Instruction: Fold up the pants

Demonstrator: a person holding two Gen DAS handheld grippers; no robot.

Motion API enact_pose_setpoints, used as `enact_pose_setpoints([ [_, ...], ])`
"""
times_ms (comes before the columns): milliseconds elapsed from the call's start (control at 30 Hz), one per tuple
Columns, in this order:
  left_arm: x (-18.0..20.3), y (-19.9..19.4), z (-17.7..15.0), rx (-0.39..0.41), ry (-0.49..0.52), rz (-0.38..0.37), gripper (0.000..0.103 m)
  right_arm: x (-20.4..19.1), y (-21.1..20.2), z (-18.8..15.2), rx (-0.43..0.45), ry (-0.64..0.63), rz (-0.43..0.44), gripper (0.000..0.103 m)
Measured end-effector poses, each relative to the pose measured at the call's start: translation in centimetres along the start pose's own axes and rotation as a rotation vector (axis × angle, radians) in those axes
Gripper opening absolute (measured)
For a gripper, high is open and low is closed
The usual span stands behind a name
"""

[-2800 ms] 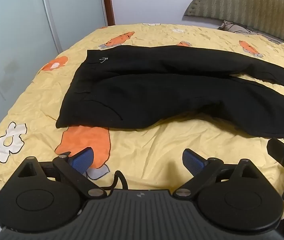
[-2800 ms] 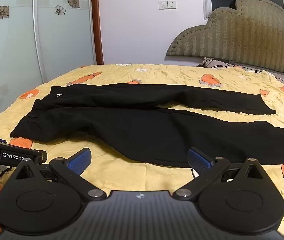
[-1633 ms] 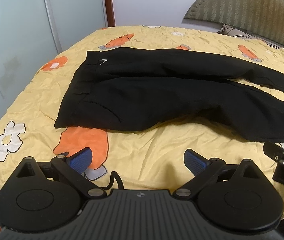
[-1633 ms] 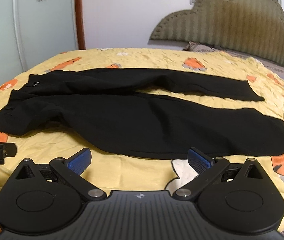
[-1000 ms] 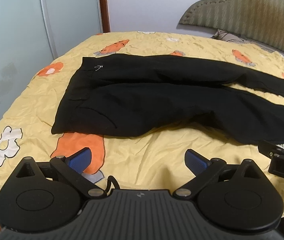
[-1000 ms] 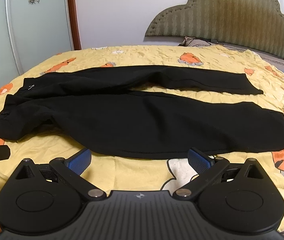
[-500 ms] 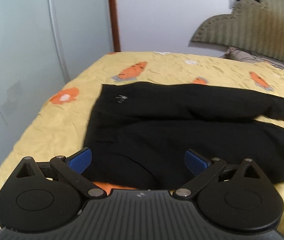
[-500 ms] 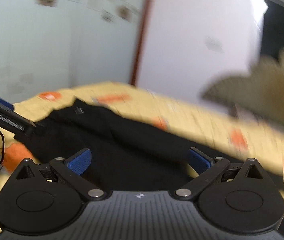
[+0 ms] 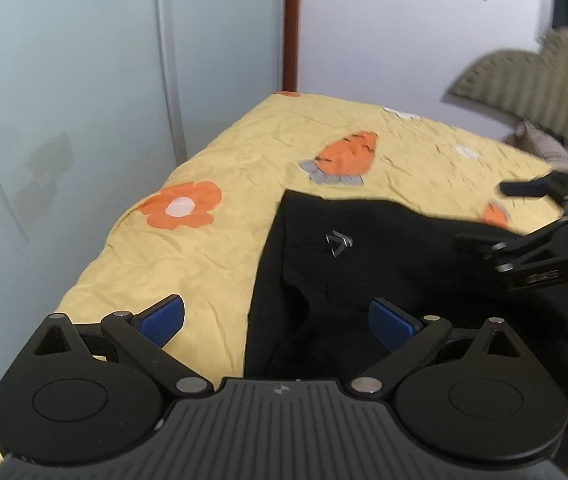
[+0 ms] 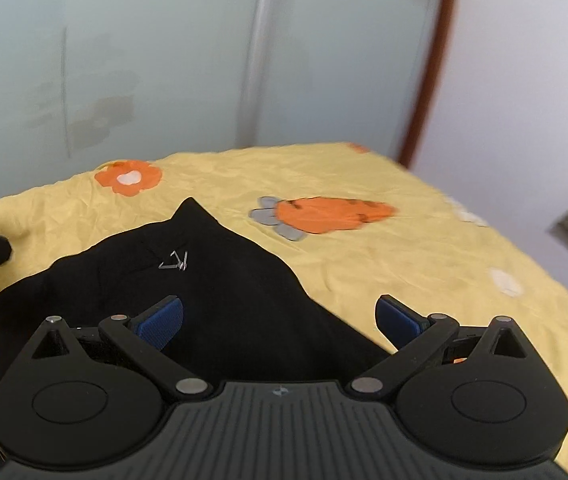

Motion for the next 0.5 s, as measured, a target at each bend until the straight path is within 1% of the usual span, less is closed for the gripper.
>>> enact_pose_setpoints([
  [67, -0.4, 0.9, 1.1, -0.01, -0.045, -0.013, 0.1, 0.6, 2.9, 0.7, -0.059, 0.001, 0.088, 0.103],
  [167, -0.9, 2.3, 2.6, -0.018, -0.099, -0.012, 0.1, 1.6, 7.2, 1.5, -0.124, 0.058, 0.16, 0.103],
  [200, -1.1, 2.9, 3.2, -0.015, -0.107, 0.006, 0.1, 2.0, 8.5, 1.6, -0.141, 0.092, 0.189, 0.103],
  [267, -1.3, 4.1, 4.2, -0.02, -0.107, 0.036, 0.1, 2.8, 10.1, 1.8, -0.157, 0.146, 0.212, 0.098],
  [300, -1.4, 4.8, 4.9, -0.017, -0.105, 0.043, 0.1, 3.2, 10.8, 1.8, -0.172, 0.168, 0.238, 0.089],
  [333, -1.6, 5.5, 5.5, -0.021, -0.104, 0.049, 0.1, 3.2, 11.4, 1.7, -0.189, 0.204, 0.291, 0.073],
  [367, -1.7, 6.2, 6.0, -0.033, -0.104, 0.051, 0.1, 3.3, 12.0, 1.7, -0.204, 0.233, 0.336, 0.062],
  [400, -1.9, 7.1, 6.6, -0.054, -0.106, 0.045, 0.1, 2.9, 12.3, 1.6, -0.223, 0.228, 0.36, 0.05],
  [467, -2.5, 9.0, 7.4, -0.093, -0.128, 0.03, 0.099, 1.9, 12.1, 1.4, -0.237, 0.138, 0.351, 0.042],
  [500, -2.7, 10.1, 7.7, -0.126, -0.142, 0.024, 0.098, 1.5, 11.8, 1.3, -0.233, 0.104, 0.355, 0.033],
])
Point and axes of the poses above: each gripper's, at about its wrist camera, not at the fingertips, and y roughly the way its jaws point, x to its right, z to its top, the point moved 5 cm from there along y, roughly the way its jaws point, and after that the axes turned 3 degrees about -z, right-handed, at the moved point
